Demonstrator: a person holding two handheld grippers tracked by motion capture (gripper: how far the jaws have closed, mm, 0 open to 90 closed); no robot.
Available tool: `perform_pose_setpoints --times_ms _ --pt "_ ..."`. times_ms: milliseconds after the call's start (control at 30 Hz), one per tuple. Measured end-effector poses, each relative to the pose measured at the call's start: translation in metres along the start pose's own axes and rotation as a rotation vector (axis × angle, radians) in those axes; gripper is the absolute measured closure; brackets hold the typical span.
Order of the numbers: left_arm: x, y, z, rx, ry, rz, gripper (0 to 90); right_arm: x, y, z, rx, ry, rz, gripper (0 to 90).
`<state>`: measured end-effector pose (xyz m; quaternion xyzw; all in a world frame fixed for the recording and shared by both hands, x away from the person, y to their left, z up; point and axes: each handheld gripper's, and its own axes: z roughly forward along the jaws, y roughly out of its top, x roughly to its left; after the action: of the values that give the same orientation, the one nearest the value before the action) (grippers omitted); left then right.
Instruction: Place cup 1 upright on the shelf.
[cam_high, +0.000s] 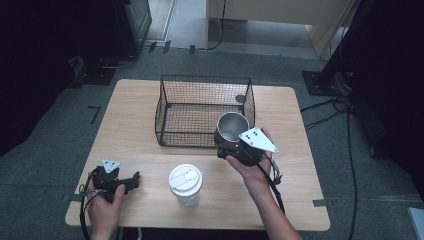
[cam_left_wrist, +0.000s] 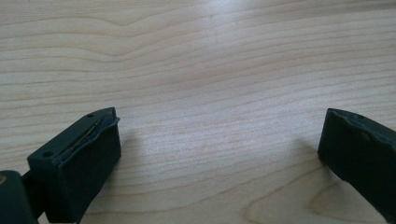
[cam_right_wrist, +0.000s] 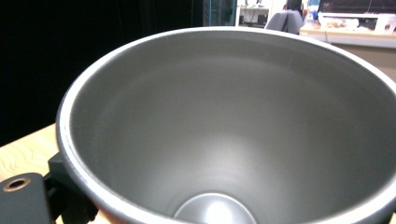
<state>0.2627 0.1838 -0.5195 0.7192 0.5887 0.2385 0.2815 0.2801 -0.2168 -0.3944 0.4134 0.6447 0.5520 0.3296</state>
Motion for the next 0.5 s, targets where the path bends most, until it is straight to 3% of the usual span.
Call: perform_pose_setpoints --times_ms 500 --pt "0.0 0.0 0.0 0.001 0.0 0.0 0.0 -0.004 0.044 0.017 -0.082 -0.02 -0.036 7.3"
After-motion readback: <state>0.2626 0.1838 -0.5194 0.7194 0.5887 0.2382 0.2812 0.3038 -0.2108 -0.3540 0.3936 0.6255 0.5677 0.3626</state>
